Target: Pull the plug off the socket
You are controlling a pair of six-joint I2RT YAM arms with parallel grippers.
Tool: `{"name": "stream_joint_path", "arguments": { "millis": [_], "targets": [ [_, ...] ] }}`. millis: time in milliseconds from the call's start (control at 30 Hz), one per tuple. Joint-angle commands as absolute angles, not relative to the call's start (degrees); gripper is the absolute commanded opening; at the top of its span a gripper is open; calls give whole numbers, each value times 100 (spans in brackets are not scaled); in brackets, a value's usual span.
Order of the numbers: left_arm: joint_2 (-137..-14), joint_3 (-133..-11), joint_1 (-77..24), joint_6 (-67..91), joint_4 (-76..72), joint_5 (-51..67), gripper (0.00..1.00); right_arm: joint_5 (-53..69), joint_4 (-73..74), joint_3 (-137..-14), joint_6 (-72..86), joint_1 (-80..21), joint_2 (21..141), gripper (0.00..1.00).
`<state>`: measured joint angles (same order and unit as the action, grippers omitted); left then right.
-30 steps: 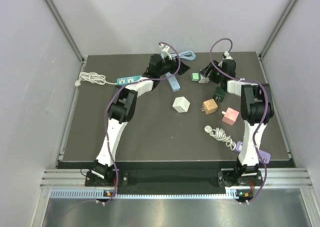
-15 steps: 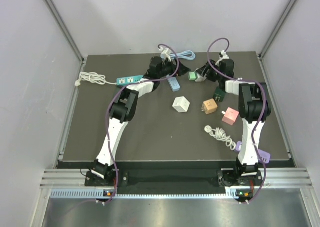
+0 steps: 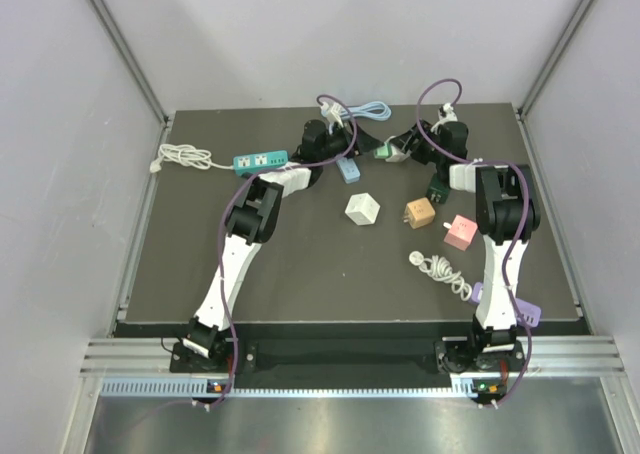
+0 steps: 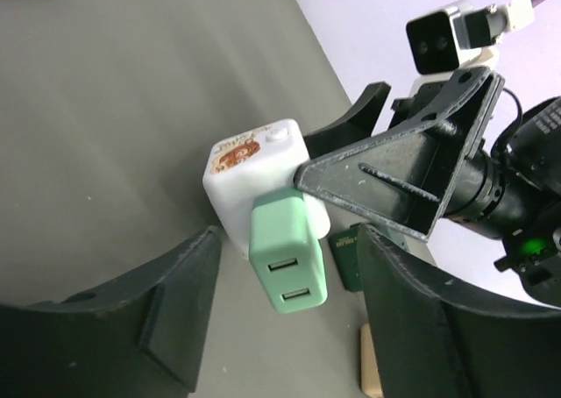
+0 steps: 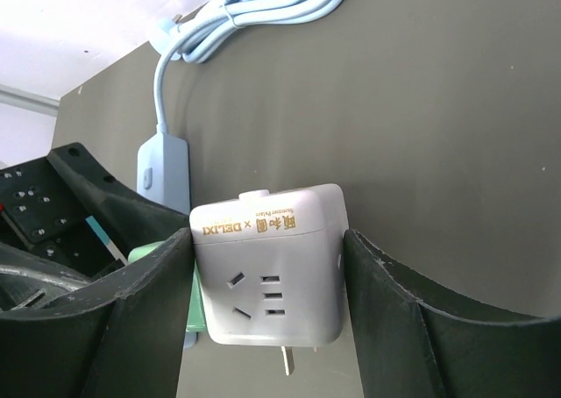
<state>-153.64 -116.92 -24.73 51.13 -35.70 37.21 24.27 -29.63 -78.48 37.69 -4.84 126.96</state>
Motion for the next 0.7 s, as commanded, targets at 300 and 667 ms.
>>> {"name": "stream_joint_path", "arguments": {
  "millis": [300, 667],
  "targets": [
    [-15109, -11830, -2637, 4203, -2551, 3622, 75, 2601, -3699, -7902, 3893, -501, 12691, 0],
    [-15144, -11857, -2689, 4183, -2645, 3595, 56, 2786, -3762, -7919, 3911, -483, 12709, 0]
  ]
}}
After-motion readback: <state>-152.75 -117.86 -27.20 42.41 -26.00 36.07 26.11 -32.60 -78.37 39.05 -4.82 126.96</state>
